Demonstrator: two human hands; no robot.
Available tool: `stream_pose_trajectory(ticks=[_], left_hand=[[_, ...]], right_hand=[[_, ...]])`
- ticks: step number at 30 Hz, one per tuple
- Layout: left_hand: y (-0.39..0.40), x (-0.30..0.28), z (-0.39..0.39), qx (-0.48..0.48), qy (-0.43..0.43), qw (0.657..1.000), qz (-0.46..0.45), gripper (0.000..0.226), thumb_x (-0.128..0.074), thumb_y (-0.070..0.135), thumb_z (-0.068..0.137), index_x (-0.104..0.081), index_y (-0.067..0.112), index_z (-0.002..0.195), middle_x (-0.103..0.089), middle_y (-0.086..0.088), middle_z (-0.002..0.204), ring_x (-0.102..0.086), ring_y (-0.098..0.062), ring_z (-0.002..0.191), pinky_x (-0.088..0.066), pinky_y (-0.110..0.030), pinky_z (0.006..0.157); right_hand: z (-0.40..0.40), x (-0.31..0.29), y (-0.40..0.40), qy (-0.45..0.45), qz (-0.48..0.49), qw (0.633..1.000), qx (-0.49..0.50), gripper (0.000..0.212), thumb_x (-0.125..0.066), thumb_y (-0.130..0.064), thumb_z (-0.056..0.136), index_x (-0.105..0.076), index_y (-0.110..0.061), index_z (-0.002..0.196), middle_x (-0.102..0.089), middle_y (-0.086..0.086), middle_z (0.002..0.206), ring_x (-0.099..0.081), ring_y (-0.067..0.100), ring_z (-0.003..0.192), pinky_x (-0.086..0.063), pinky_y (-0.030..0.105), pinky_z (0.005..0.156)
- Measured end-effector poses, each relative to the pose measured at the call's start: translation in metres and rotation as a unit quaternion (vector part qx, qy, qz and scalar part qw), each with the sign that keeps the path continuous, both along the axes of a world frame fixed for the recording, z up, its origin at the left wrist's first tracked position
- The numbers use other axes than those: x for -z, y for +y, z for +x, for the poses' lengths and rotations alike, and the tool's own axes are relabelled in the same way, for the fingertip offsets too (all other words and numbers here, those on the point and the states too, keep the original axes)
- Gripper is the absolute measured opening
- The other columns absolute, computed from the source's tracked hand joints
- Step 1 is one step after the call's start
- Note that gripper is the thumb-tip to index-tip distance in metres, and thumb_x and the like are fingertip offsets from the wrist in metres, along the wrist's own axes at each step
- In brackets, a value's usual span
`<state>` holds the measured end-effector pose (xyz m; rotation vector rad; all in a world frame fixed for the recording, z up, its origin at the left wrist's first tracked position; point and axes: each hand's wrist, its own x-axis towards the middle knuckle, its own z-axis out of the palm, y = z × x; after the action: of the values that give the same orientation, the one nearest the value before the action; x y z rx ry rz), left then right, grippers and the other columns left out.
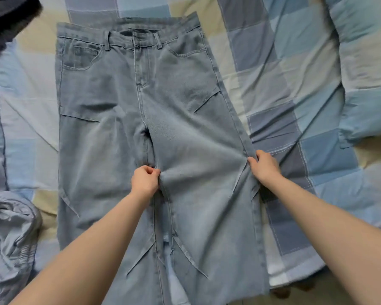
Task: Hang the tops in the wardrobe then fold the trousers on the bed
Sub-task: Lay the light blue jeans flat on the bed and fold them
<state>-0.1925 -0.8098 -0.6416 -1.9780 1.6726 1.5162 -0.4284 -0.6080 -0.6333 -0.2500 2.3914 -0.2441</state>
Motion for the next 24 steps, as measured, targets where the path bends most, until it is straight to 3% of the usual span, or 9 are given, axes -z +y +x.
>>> stream_pose_trajectory(ticks=[4,8,9,11,14,16,18,22,24], left_hand=[[-0.001,-0.014,-0.013,0.133,-0.12,0.977,-0.115,0.021,-0.066,0.016,0.089,-0.053,0.006,0.1,-0.059,-0.012,0.103,-0.056,-0.034,0.098,-0.04,-0.036,0.075],[-0.009,-0.024,-0.027,0.307,-0.104,0.896,-0.303,0.039,-0.069,0.007,0.081,-0.048,0.011,0.114,-0.047,-0.011,0.114,-0.047,-0.033,0.101,-0.042,-0.042,0.08],[-0.014,-0.023,-0.031,0.351,-0.091,0.879,-0.308,0.043,-0.067,0.009,0.082,-0.05,0.012,0.12,-0.047,-0.01,0.118,-0.046,-0.032,0.105,-0.042,-0.041,0.083],[-0.022,-0.021,-0.045,0.37,-0.055,0.901,-0.22,0.054,-0.062,0.023,0.089,-0.042,0.018,0.139,-0.046,-0.008,0.131,-0.046,-0.03,0.119,-0.04,-0.039,0.095],[-0.037,-0.029,-0.067,0.283,0.01,0.959,-0.001,0.067,-0.048,0.054,0.095,-0.029,0.022,0.152,-0.039,-0.004,0.151,-0.039,-0.023,0.137,-0.031,-0.037,0.113],[-0.05,-0.041,-0.08,0.165,0.087,0.975,0.119,0.071,-0.033,0.066,0.094,-0.038,0.021,0.149,-0.039,0.004,0.151,-0.036,-0.016,0.139,-0.024,-0.036,0.117],[-0.063,-0.054,-0.087,0.067,0.128,0.974,0.172,0.071,-0.025,0.072,0.092,-0.05,0.025,0.139,-0.048,0.006,0.137,-0.042,-0.016,0.128,-0.025,-0.039,0.115],[-0.08,-0.057,-0.08,-0.082,0.248,0.949,0.178,0.043,-0.042,0.052,0.098,-0.066,0.015,0.098,-0.068,-0.009,0.094,-0.062,-0.019,0.078,-0.046,-0.034,0.078],[-0.078,-0.05,-0.074,-0.107,0.274,0.942,0.161,0.024,-0.048,0.021,0.1,-0.058,0.009,0.082,-0.057,-0.01,0.069,-0.049,-0.011,0.048,-0.037,-0.029,0.06]], right_hand=[[-0.034,-0.002,-0.012,-0.118,-0.046,0.991,0.036,0.014,-0.063,-0.008,0.083,-0.058,-0.018,0.073,-0.062,0.01,0.082,-0.057,0.025,0.08,-0.049,0.035,0.071],[-0.06,-0.013,-0.064,-0.154,-0.149,0.964,0.158,0.021,-0.068,-0.02,0.086,-0.054,-0.013,0.1,-0.055,0.009,0.101,-0.054,0.021,0.092,-0.051,0.04,0.084],[-0.064,-0.016,-0.079,-0.153,-0.155,0.964,0.155,0.027,-0.067,-0.027,0.087,-0.053,-0.015,0.106,-0.055,0.006,0.102,-0.054,0.02,0.091,-0.051,0.039,0.084],[-0.065,-0.024,-0.106,-0.146,-0.17,0.965,0.135,0.036,-0.066,-0.033,0.086,-0.054,-0.014,0.114,-0.059,0.002,0.105,-0.058,0.016,0.085,-0.052,0.033,0.074],[-0.046,-0.039,-0.139,-0.143,-0.281,0.945,0.087,0.045,-0.061,-0.014,0.088,-0.047,-0.014,0.132,-0.059,-0.005,0.121,-0.059,0.013,0.101,-0.049,0.024,0.087],[-0.022,-0.053,-0.156,-0.123,-0.346,0.93,-0.023,0.052,-0.053,-0.006,0.091,-0.04,-0.014,0.14,-0.049,-0.012,0.124,-0.052,0.007,0.112,-0.038,0.012,0.093],[0.004,-0.056,-0.168,-0.143,-0.36,0.914,-0.119,0.058,-0.052,-0.008,0.092,-0.034,-0.015,0.146,-0.049,-0.009,0.134,-0.052,0.008,0.117,-0.038,0.02,0.102],[0.039,-0.065,-0.19,-0.282,-0.277,0.899,-0.189,0.045,-0.042,0.0,0.094,-0.047,-0.014,0.136,-0.061,0.005,0.088,-0.055,0.014,0.07,-0.049,0.029,0.067],[0.04,-0.071,-0.207,-0.231,-0.25,0.913,-0.225,0.038,-0.04,0.005,0.089,-0.063,-0.007,0.117,-0.065,0.01,0.089,-0.056,0.015,0.071,-0.052,0.036,0.072]])
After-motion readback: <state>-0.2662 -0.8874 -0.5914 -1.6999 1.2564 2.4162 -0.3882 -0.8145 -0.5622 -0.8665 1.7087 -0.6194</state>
